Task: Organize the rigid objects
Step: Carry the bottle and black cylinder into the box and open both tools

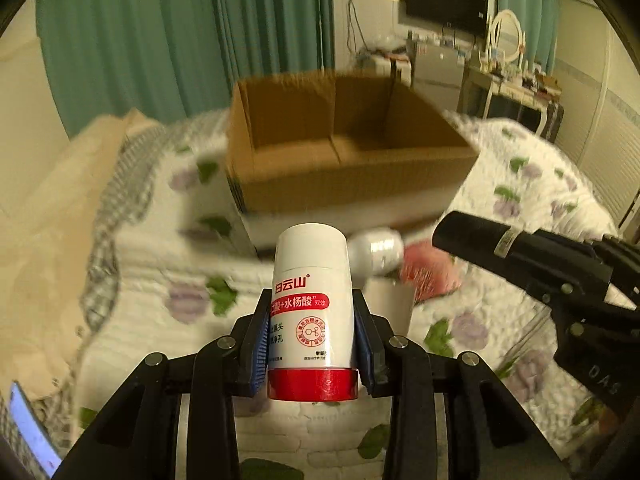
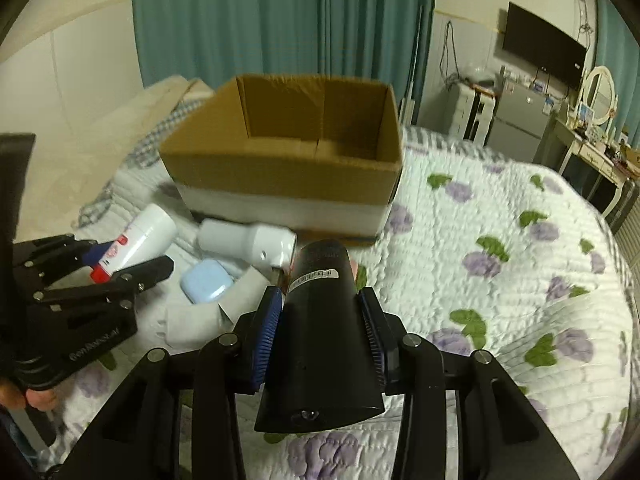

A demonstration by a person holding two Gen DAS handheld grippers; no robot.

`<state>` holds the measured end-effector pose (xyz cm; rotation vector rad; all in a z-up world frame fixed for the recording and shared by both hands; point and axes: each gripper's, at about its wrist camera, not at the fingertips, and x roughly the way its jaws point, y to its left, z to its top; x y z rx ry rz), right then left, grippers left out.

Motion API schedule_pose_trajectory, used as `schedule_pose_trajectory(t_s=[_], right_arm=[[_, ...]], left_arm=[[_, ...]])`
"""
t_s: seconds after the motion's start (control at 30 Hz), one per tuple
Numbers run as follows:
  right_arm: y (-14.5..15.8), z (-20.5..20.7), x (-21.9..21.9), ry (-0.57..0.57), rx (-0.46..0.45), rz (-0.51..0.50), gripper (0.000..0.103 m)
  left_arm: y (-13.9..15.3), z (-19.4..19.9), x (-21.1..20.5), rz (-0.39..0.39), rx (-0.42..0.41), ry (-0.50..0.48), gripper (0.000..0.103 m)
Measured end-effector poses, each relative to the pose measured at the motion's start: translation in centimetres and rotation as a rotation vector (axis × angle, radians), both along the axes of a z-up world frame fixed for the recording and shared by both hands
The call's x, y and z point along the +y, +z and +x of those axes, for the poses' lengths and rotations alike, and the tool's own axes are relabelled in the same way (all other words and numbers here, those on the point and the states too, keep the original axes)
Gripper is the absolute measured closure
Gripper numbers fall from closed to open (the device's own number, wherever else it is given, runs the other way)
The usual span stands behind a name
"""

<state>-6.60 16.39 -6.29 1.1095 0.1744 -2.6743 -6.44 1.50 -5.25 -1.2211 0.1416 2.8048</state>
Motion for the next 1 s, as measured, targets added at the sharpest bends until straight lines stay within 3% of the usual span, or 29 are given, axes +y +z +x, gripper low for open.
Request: schedule_pose_trajectory(t_s=[0.23,0.47,0.63,0.83,1.0], right_arm=[[5.8,-0.5,-0.2,0.036,0.125,-0.046,0.064],[9.2,-7.2,-1.3,0.075,0.192,-0.098,0.064],[8.5,-12.8,-2.5,0.099,0.193,-0.117,0.064],[4.5,-18.6,-4.2,0.111,0.143,-0.103,0.064],[2.8,-19.5,-3.9,0.108,0.135,-0.146,0.063]], left_arm=[[6.1,-2.3,0.0,0.044,0.087,0.006,0.067],[7.5,-9.0,-0.7,0.068,0.086,0.027,0.067],[5.3,-14.6,-0.7,0.036,0.04,0.038,0.067],[1.6,-18.0,-0.4,0.012,0.016,0.025,0.065],[1.4,-18.2,-0.8,0.06,0.051,0.022,0.038]])
